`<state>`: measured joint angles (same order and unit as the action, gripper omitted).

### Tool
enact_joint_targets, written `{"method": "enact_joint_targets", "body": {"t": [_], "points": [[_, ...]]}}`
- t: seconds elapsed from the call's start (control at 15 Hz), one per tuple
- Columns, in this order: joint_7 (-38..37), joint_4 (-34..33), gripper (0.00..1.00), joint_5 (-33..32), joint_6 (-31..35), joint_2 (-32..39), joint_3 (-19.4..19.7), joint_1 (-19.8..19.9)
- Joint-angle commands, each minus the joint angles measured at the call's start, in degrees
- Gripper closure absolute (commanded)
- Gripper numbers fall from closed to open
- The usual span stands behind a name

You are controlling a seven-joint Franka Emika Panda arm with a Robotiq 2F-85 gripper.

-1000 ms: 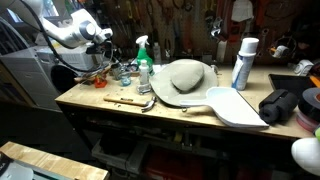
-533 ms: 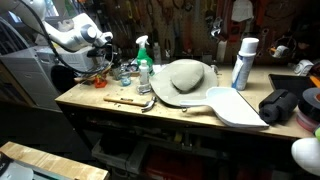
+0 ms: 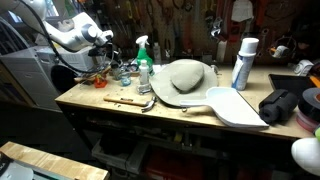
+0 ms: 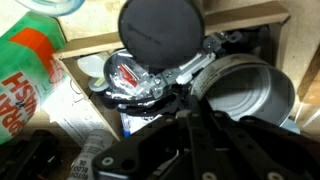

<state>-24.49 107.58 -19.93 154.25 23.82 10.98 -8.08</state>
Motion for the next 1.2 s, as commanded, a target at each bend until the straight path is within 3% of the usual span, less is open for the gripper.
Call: {"method": "enact_joint_targets", "body": {"t": [0.0, 0.13, 0.27, 0.33, 0.53, 0.6, 0.67, 0.73, 0.87, 1.13], "points": [[0.5, 1.0, 0.99, 4.2, 0.4, -5.5, -1.4, 0.7], [3.3, 2.1, 0.99, 7.3, -0.1, -9.3, -3.2, 1.8], [12.4, 4.8, 0.99, 11.9, -1.3, -14.4, -6.7, 4.7], [17.2, 7.9, 0.99, 13.2, -1.9, -18.2, -12.0, 9.0], [30.2, 13.1, 0.99, 20.7, -4.7, -25.6, -19.8, 15.9], [34.4, 13.8, 0.99, 23.9, -6.6, -27.2, -20.5, 16.5], [38.8, 14.6, 0.99, 26.0, -8.6, -29.0, -14.9, 12.7], [41.3, 15.8, 0.99, 25.7, -10.6, -30.7, -12.6, 14.1], [34.2, 17.0, 0.99, 16.2, -12.7, -32.0, -9.2, 16.1], [34.4, 18.3, 0.99, 10.2, -16.1, -31.1, -1.1, 21.3]]}}
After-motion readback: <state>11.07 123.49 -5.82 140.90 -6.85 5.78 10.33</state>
